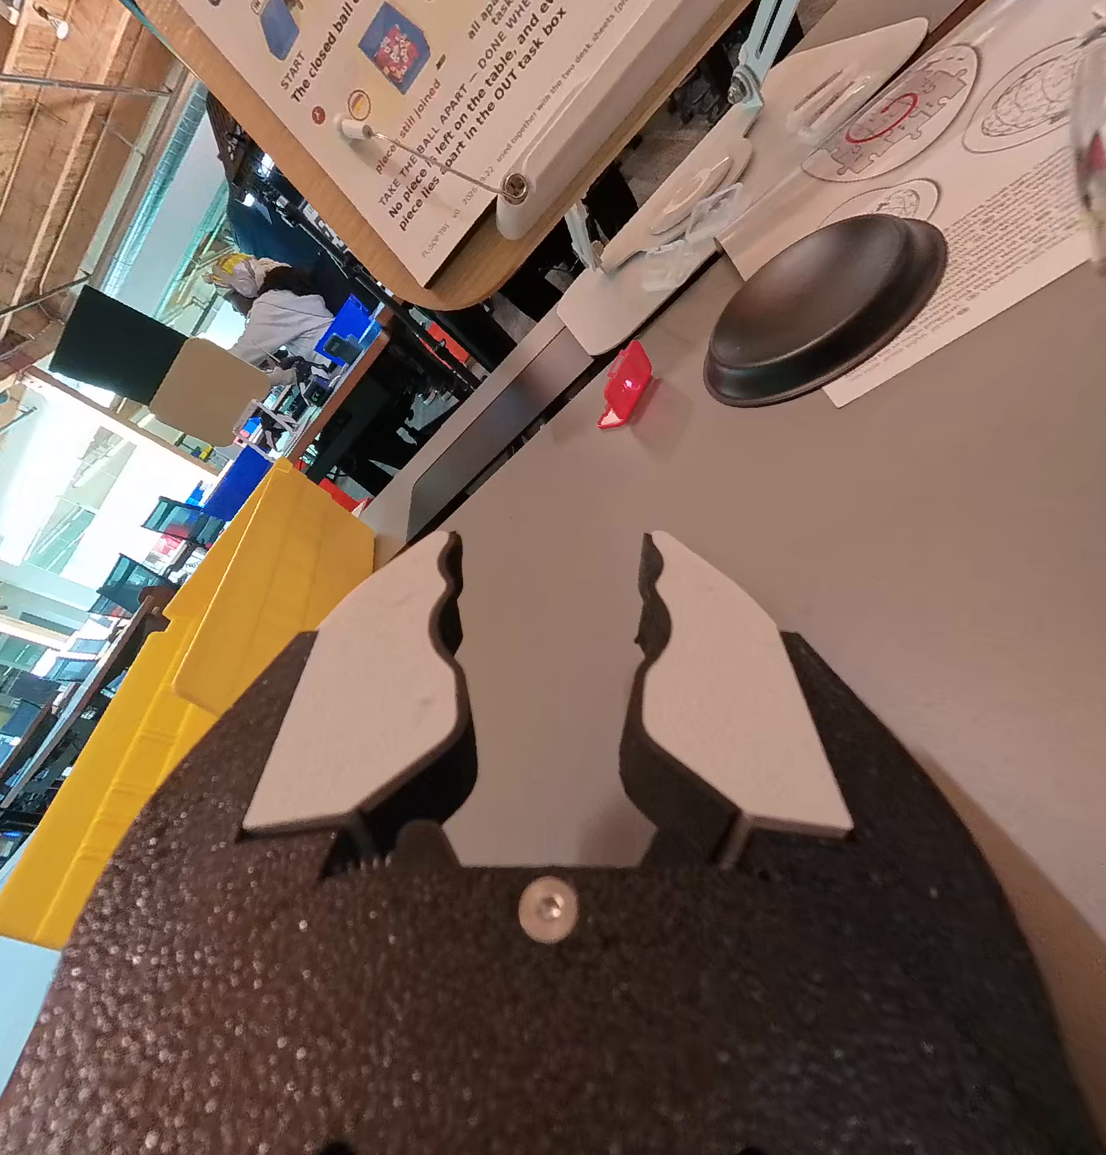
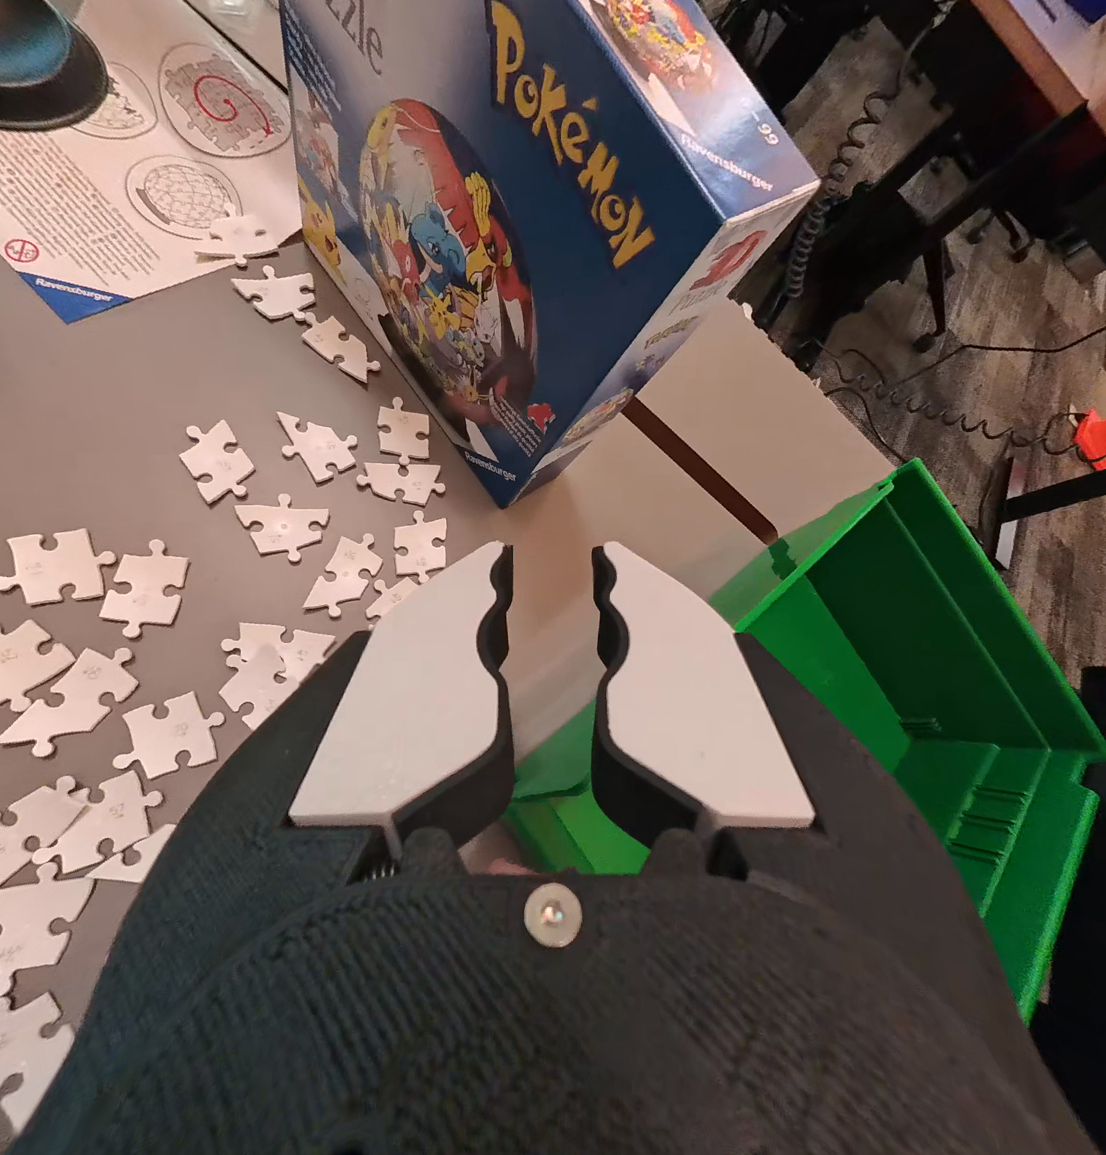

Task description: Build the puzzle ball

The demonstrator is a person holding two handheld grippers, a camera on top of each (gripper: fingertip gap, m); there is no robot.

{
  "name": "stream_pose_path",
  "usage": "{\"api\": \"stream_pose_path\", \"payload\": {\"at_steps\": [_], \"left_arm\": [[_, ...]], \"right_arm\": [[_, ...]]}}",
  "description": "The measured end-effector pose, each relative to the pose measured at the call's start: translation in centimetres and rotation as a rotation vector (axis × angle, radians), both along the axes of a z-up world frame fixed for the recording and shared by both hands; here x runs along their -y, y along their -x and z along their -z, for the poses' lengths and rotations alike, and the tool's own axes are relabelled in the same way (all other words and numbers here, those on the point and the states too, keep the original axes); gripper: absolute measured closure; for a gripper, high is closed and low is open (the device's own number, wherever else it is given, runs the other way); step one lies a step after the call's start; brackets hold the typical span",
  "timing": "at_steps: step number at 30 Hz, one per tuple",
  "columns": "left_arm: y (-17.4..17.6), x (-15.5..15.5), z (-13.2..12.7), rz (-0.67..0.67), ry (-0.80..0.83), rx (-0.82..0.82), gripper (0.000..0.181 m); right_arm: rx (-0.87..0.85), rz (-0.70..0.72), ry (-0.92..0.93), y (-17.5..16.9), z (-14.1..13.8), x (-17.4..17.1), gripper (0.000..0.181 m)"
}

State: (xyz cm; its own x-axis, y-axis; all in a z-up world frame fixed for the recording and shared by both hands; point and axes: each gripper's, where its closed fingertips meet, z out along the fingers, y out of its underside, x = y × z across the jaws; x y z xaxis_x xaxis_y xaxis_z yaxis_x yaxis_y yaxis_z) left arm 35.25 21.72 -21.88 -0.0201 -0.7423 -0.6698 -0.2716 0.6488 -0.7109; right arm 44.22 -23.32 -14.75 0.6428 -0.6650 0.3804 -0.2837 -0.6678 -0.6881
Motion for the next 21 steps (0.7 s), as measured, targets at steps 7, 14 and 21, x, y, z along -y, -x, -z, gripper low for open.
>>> {"api": "stream_pose_path", "payload": {"at_steps": [7,14,21], "left_arm": [[0.1,-0.7,-0.4,-0.039,-0.026,0.039,0.126],[-0.1,-0.3,-0.6,-0.015,-0.066,0.062,0.125],[-0.2,-0.1,-0.5,-0.006,-0.105,0.064,0.128]], "right_arm": [[0.006,-0.040,-0.036,0.5,-0.7,-1.2,0.157],[0.041,-0.085,-0.029,2.0,-2.3,-1.4,0.157],[0.051,-0.012,-0.043,3.5,-4.0,1.7,0.156]]}}
